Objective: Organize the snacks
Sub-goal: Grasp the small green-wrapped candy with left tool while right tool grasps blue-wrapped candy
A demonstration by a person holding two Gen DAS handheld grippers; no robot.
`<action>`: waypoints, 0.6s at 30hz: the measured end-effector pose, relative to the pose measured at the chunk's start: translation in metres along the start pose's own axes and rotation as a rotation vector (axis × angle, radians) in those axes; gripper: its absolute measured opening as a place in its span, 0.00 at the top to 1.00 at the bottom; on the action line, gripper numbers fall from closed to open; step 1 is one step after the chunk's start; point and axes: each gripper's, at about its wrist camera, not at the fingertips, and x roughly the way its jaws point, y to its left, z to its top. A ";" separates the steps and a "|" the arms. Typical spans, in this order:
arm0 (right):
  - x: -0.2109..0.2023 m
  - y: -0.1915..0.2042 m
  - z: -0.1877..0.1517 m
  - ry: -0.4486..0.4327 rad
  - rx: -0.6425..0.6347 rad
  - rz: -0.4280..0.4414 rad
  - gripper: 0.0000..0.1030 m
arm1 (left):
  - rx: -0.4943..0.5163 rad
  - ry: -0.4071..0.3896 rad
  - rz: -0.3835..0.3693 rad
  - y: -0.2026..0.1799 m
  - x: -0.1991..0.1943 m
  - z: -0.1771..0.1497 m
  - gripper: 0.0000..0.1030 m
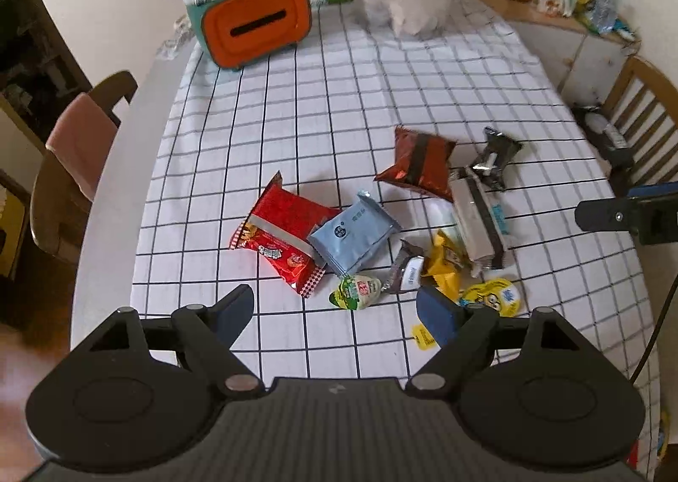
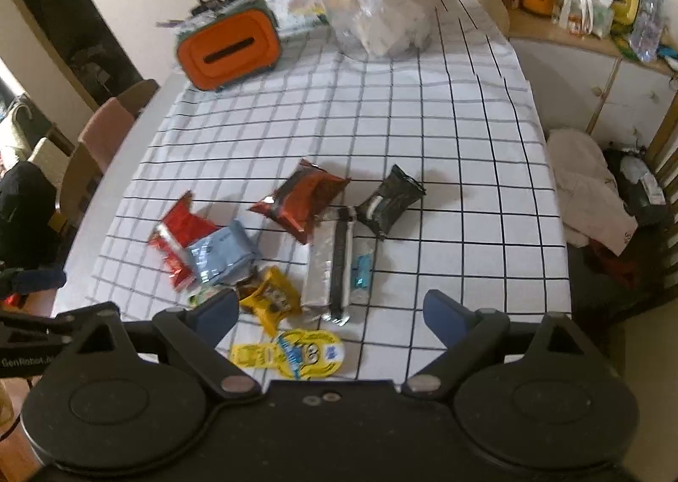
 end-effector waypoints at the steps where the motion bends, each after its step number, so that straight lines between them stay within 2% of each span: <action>1: 0.007 -0.004 0.002 0.009 0.005 -0.002 0.11 | -0.006 0.012 -0.001 0.000 0.007 0.002 0.18; 8: 0.059 -0.029 0.011 0.075 0.046 -0.021 0.18 | -0.052 0.103 0.010 0.003 0.051 0.014 0.18; 18: 0.110 -0.042 0.015 0.133 0.047 -0.051 0.27 | -0.093 0.185 0.035 0.005 0.103 0.020 0.18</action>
